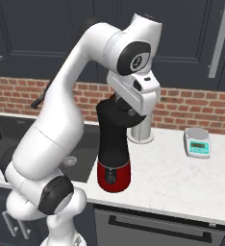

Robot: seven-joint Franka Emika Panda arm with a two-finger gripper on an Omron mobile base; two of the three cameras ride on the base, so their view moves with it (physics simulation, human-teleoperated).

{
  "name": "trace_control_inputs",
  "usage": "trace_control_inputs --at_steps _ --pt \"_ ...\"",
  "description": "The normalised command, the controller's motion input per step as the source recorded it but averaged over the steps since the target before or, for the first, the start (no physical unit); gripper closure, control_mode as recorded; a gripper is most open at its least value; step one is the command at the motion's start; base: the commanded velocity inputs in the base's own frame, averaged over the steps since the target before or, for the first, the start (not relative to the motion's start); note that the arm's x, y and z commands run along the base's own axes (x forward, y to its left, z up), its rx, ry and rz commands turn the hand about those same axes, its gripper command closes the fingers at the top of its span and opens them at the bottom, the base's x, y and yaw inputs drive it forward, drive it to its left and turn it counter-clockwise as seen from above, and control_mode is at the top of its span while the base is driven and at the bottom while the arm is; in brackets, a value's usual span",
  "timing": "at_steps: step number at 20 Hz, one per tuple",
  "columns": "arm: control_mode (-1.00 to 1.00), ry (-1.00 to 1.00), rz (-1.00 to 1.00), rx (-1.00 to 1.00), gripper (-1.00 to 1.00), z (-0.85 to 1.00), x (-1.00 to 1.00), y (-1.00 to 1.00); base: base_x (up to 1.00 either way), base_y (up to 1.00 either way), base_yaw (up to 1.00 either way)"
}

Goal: Close the lid blender by securely placing the lid on top.

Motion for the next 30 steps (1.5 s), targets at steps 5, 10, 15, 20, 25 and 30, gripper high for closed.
trace_control_inputs --at_steps 5,10,15,20,25,30 --pt "-1.0 0.0 0.32 0.0 1.0 0.0 0.29 0.28 0.0 0.0 0.0" --pt "-1.0 0.0 0.26 0.0 1.0 0.0 0.3 0.25 0.0 0.0 0.0" --pt "-1.0 0.0 0.2 0.0 1.0 -0.1 0.41 0.21 0.0 0.0 0.0" --pt "-1.0 0.0 0.19 0.0 1.0 -0.15 0.3 0.03 0.0 0.0 0.0" --pt "-1.0 -0.01 0.19 -0.03 1.0 -0.36 0.11 0.02 0.0 0.0 0.0" --pt "-1.0 -0.1 0.19 -0.06 1.0 -0.4 0.0 0.17 0.0 0.0 0.0"
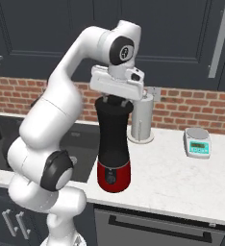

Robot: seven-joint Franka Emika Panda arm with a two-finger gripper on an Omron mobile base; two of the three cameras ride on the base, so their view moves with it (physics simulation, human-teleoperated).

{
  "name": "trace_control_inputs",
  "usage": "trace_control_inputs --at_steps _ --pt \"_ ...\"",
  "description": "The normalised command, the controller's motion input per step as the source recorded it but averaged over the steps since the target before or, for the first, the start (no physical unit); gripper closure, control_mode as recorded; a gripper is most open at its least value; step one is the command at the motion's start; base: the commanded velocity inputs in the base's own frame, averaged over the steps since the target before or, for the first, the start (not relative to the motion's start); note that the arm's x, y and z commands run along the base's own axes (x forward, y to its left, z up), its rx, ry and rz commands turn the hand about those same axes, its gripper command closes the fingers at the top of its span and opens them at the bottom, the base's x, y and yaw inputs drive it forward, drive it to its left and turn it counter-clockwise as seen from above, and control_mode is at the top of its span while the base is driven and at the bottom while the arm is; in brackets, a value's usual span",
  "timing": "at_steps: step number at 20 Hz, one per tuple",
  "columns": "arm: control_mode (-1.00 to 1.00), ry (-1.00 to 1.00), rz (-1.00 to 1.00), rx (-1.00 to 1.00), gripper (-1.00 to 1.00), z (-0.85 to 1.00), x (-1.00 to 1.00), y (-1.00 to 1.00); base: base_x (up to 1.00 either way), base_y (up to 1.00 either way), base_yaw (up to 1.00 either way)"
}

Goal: Close the lid blender by securely placing the lid on top.

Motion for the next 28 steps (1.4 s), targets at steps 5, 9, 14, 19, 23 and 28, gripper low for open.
trace_control_inputs --at_steps 5,9,14,19,23,28 --pt "-1.0 -0.14 0.17 -0.05 1.0 -0.28 0.0 0.2 0.0 0.0 0.0" --pt "-1.0 -0.1 0.17 -0.01 1.0 -0.17 0.04 0.26 0.0 0.0 0.0" --pt "-1.0 -0.09 0.17 0.0 1.0 -0.19 0.07 0.29 0.0 0.0 0.0" --pt "-1.0 -0.07 0.14 0.0 1.0 -0.12 0.19 0.29 0.0 0.0 0.0" --pt "-1.0 -0.08 0.1 0.0 1.0 -0.19 0.2 0.09 0.0 0.0 0.0" --pt "-1.0 -0.08 0.02 -0.03 -1.0 -0.12 0.02 -0.01 0.0 0.0 0.0"
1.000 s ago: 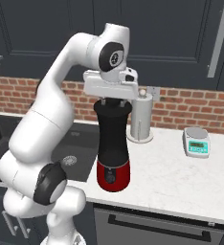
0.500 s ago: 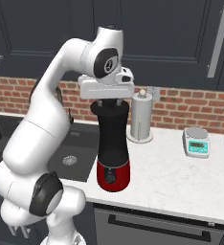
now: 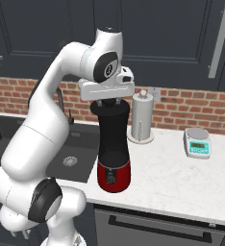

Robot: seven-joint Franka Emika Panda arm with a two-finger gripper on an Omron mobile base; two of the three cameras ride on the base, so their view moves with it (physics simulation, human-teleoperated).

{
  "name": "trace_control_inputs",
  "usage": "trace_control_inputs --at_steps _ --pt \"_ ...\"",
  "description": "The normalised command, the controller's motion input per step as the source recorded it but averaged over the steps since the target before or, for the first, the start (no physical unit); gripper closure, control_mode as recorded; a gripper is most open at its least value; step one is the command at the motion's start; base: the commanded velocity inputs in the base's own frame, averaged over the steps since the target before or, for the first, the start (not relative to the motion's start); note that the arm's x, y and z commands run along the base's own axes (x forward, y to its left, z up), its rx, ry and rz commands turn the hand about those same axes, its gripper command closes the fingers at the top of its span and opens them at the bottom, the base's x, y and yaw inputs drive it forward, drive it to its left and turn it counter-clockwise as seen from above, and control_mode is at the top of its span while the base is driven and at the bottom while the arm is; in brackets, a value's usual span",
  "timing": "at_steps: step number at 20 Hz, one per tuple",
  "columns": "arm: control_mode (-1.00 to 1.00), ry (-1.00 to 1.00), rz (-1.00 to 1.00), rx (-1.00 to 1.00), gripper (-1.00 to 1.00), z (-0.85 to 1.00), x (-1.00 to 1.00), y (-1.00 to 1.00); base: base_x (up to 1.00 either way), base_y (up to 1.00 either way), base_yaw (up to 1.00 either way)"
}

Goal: Close the lid blender by securely placing the lid on top.

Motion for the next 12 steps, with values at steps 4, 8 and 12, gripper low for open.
trace_control_inputs --at_steps 4,8,12 --pt "-1.0 -0.04 0.0 0.0 -1.0 -0.04 0.0 -0.06 0.0 0.0 0.0" --pt "-1.0 0.0 0.0 0.0 -1.0 0.0 0.0 -0.16 0.0 0.0 0.0" --pt "-1.0 0.0 -0.02 0.0 -1.0 0.0 0.0 -0.29 0.0 0.0 0.0"
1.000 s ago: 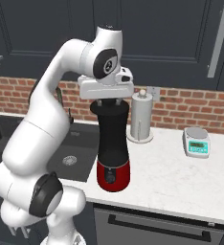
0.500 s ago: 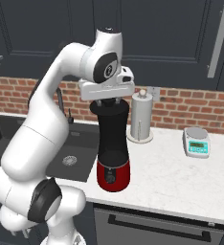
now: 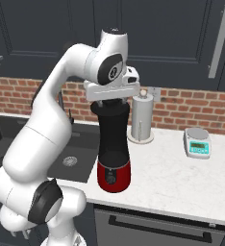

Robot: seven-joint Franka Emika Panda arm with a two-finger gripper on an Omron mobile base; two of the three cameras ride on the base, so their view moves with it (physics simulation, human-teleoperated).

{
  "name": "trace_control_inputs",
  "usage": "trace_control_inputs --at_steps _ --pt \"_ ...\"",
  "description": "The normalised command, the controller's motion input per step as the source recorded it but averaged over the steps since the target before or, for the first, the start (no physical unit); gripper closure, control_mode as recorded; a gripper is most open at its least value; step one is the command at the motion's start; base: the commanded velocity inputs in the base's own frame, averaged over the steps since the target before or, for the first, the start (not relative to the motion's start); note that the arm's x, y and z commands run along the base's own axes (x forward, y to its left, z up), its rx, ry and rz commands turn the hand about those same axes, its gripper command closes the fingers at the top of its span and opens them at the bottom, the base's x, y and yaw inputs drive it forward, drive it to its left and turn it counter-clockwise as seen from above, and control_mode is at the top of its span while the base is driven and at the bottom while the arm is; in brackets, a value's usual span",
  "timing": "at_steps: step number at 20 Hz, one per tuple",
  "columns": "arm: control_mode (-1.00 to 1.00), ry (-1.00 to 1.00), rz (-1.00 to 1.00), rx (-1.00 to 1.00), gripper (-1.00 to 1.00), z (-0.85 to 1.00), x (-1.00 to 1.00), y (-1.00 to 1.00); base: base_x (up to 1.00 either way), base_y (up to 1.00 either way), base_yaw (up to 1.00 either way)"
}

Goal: Close the lid blender by securely placing the lid on top.

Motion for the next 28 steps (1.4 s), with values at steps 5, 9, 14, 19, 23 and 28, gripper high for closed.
trace_control_inputs --at_steps 5,9,14,19,23,28 --pt "-1.0 -0.03 -0.01 0.0 -1.0 0.17 -0.18 -0.2 0.0 0.0 0.0" --pt "-1.0 -0.09 -0.06 -0.01 -1.0 0.4 -0.61 0.05 0.0 0.0 0.0" --pt "-1.0 -0.11 -0.02 -0.1 -1.0 0.22 -0.84 0.58 0.0 0.0 0.0" --pt "-1.0 -0.19 -0.04 -0.2 -1.0 0.04 -1.0 0.96 0.0 0.0 0.0" --pt "-1.0 -0.14 -0.06 -0.23 -1.0 -0.16 -1.0 1.0 0.0 0.0 0.0" --pt "-1.0 0.0 -0.09 -0.16 -1.0 -0.4 -0.62 1.0 0.0 0.0 0.0"
